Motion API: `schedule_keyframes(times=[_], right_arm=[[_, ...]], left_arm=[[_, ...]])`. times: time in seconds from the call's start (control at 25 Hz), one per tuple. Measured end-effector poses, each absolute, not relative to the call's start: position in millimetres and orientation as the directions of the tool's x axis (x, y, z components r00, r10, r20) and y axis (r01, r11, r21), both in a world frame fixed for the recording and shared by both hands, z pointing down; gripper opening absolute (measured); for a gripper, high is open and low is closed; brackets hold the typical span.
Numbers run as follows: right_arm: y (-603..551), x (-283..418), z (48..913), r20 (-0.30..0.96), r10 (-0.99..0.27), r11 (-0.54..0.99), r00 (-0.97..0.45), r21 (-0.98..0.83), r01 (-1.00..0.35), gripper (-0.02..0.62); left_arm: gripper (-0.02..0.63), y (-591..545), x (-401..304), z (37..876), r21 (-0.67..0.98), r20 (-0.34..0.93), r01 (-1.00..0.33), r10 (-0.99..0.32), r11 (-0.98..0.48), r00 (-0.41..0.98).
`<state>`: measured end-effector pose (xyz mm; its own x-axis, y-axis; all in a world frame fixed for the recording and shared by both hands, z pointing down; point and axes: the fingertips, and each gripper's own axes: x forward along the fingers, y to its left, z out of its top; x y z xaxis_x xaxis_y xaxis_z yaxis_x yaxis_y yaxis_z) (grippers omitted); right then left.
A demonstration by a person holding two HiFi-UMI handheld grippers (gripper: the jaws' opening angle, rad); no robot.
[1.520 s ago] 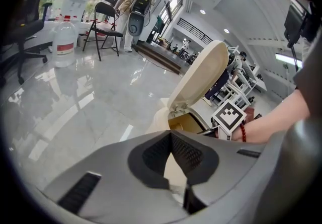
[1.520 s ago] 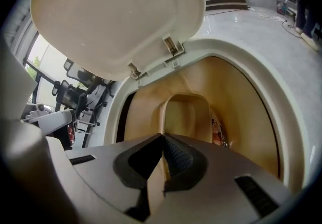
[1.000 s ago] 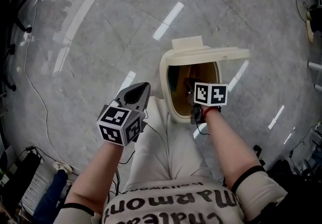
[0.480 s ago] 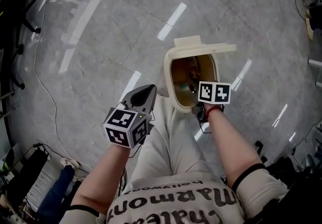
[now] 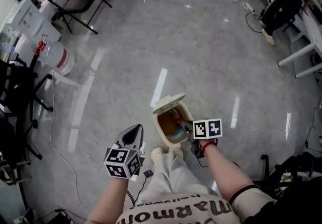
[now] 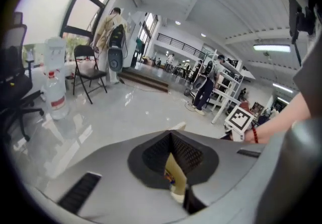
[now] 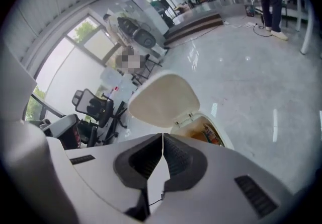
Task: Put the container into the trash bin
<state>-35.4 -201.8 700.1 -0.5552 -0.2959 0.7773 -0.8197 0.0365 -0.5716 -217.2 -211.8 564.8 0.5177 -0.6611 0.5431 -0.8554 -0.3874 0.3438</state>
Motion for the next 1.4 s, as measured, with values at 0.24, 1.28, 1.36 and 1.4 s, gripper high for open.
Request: schedule_keyframes(times=[0.24, 1.28, 1.36, 1.4], right_arm=[[-216.1, 36.0, 557.1, 0.629, -0.606, 0.050, -0.486, -0.580, -0.813, 0.002], [5.4, 297.4, 204.7, 0.047, -0.937, 0.344, -0.345, -0.031, -0.939, 0.003], [26.5, 314.2, 209.1, 0.039, -0.937, 0.346, -0.348, -0.059, -0.937, 0.002], [35.6, 320.6, 210.5, 0.032, -0.936, 0.348, -0.351, -0.073, -0.934, 0.003]], left_arm=[[0.025, -252.8, -231.2, 437.0, 0.296, 0.363, -0.871, -0.797, -0.392, 0.482], [0.023, -26.9, 26.2, 177.0, 0.240, -0.178, -0.708, -0.747, -0.664, 0.641], [0.023, -5.5, 42.3, 179.7, 0.244, -0.183, -0.703, -0.744, -0.668, 0.643], [0.023, 3.3, 49.0, 181.1, 0.244, -0.186, -0.701, -0.742, -0.670, 0.644]])
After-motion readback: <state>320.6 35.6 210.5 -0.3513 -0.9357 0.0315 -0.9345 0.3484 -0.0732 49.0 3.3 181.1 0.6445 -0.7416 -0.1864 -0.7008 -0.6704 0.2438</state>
